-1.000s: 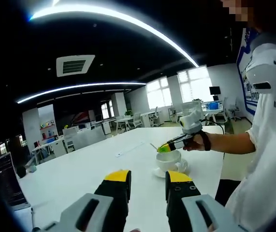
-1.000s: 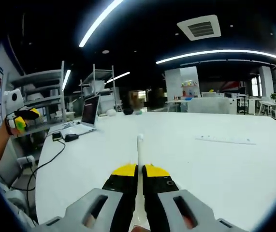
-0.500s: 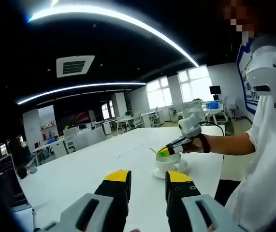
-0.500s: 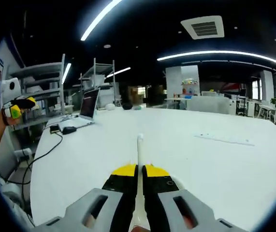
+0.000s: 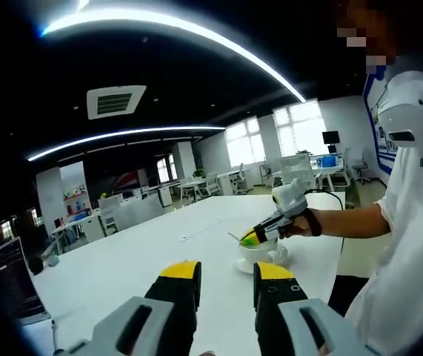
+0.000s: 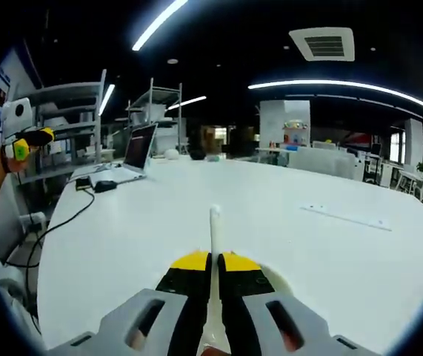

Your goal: Tidy tabletop coffee trays, cups and spoons，present forward

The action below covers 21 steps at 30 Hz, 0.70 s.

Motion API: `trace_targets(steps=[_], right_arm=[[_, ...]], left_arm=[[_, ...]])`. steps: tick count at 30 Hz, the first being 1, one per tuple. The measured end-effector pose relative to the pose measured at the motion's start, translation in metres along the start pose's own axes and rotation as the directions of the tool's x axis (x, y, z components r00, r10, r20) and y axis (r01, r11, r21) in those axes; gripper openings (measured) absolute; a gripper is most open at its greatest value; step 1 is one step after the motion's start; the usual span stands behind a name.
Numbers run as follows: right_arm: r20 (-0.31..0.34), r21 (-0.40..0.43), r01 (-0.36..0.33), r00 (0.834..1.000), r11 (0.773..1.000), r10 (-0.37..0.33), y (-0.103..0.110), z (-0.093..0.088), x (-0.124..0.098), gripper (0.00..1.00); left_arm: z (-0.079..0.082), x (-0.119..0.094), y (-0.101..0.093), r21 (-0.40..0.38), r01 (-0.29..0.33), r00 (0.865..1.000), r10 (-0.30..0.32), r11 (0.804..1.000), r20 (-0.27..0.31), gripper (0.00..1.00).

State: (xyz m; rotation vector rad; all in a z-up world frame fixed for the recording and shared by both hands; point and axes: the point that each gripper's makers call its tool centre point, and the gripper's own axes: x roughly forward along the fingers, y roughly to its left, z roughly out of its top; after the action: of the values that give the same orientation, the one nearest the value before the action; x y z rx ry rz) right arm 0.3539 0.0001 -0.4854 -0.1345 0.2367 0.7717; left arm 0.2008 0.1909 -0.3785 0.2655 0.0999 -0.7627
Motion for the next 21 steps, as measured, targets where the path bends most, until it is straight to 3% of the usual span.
trace_targets(steps=[9, 15, 21], right_arm=[[-0.003, -0.032, -0.005, 1.0, 0.999, 0.005, -0.001, 0.001, -0.001, 0.07], [0.071, -0.014, 0.017, 0.997, 1.0, -0.016, -0.01, 0.022, -0.017, 0.08], [0.106, -0.015, 0.049, 0.993, 0.999, -0.047, -0.021, 0.034, -0.035, 0.09]], left_arm=[[-0.002, 0.003, -0.003, -0.001, 0.006, 1.0, -0.006, 1.0, -0.004, 0.3], [0.0, 0.005, -0.003, -0.006, 0.004, 1.0, -0.004, 1.0, 0.008, 0.3], [0.006, 0.01, -0.001, -0.011, 0.0, 0.999, 0.001, 1.0, 0.037, 0.3]])
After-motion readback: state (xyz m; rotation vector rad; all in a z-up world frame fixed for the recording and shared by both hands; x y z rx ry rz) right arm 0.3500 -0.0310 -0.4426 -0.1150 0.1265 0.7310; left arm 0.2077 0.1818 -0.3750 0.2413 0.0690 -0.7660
